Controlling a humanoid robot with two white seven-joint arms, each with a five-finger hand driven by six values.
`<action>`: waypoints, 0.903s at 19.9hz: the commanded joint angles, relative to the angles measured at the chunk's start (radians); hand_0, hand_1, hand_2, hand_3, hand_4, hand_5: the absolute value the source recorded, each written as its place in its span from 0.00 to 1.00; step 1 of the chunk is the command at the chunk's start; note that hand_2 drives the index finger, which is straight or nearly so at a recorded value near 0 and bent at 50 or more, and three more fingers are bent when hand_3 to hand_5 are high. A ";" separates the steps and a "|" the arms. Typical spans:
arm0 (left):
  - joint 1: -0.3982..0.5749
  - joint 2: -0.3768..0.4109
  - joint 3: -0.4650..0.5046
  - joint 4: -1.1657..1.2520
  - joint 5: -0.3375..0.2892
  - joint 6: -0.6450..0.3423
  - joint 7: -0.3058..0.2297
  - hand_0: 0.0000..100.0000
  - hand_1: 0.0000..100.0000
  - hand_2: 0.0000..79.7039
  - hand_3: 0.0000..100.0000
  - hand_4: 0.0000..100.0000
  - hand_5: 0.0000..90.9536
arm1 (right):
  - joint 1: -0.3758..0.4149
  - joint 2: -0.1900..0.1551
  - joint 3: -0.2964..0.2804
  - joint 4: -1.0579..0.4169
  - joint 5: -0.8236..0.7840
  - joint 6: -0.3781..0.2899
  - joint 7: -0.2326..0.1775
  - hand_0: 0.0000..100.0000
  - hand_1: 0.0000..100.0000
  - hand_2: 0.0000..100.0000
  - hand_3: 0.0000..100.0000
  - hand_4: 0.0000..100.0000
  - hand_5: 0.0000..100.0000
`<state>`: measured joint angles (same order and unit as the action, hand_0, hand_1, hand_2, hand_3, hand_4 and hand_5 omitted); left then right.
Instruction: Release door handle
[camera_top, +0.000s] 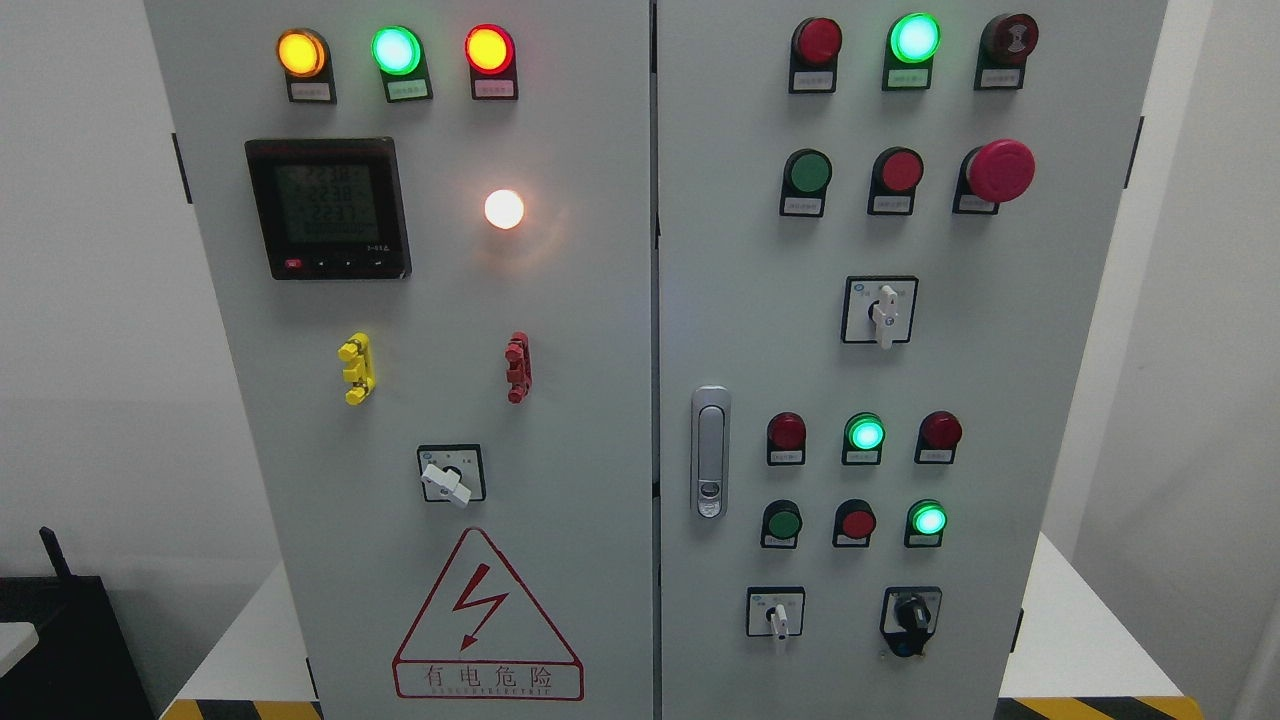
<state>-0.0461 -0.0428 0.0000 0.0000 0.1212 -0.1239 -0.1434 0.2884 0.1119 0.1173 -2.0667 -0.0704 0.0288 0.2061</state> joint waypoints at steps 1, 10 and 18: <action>0.000 0.000 0.011 0.017 0.000 0.003 0.001 0.12 0.39 0.00 0.00 0.00 0.00 | -0.002 -0.014 0.002 0.002 -0.008 -0.001 -0.010 0.40 0.00 0.00 0.05 0.00 0.00; 0.000 0.000 0.011 0.017 0.000 0.003 0.001 0.12 0.39 0.00 0.00 0.00 0.00 | -0.002 -0.043 0.012 -0.003 0.116 -0.059 -0.091 0.38 0.01 0.00 0.12 0.06 0.00; 0.000 0.000 0.011 0.017 0.000 0.001 0.001 0.12 0.39 0.00 0.00 0.00 0.00 | -0.089 -0.049 0.022 0.080 0.861 -0.351 -0.247 0.33 0.22 0.00 0.53 0.51 0.53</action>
<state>-0.0459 -0.0428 0.0000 0.0000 0.1212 -0.1214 -0.1435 0.2686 0.0792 0.1272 -2.0475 0.3958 -0.2805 0.0048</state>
